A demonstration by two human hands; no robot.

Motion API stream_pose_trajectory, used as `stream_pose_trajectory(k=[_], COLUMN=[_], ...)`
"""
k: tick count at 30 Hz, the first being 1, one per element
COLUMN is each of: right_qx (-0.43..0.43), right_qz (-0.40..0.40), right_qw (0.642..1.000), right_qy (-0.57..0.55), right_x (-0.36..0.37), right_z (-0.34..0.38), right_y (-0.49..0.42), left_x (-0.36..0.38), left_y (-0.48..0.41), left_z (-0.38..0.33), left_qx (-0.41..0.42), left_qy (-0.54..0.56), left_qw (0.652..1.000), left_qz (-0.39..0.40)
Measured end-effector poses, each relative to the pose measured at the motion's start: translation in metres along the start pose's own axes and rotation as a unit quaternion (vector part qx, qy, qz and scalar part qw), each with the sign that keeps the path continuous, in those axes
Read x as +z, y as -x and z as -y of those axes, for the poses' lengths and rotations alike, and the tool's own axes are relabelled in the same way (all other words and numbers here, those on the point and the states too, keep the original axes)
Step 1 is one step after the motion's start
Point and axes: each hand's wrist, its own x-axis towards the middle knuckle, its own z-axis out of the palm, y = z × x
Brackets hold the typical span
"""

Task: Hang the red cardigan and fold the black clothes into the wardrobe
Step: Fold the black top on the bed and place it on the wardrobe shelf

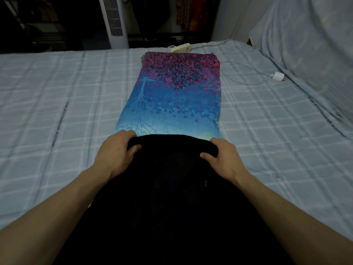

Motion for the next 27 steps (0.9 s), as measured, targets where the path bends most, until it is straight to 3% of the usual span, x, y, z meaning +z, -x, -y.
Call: stream_pose_trajectory(k=[3, 8, 13, 18, 27], right_qx=[-0.010, -0.003, 0.055, 0.071, -0.028], right_qz=[0.005, 0.015, -0.079, -0.121, -0.177], right_qw=[0.997, 0.995, 0.982, 0.961, 0.924], right_qy=[-0.071, -0.098, -0.162, -0.238, -0.339], right_x=[-0.034, -0.110, -0.179, -0.242, -0.349], right_z=[0.020, 0.071, 0.132, 0.205, 0.327], right_y=[0.014, 0.037, 0.092, 0.163, 0.291], left_x=[-0.041, -0.124, -0.202, -0.276, -0.389], left_y=[0.019, 0.039, 0.073, 0.132, 0.250], left_z=[-0.009, -0.056, -0.132, -0.211, -0.357], left_qx=[-0.005, -0.015, -0.061, -0.109, -0.017], left_qy=[0.012, 0.058, 0.067, 0.100, 0.192], left_qw=[1.000, 0.998, 0.993, 0.978, 0.959], left_qz=[0.008, -0.027, -0.075, -0.149, -0.207])
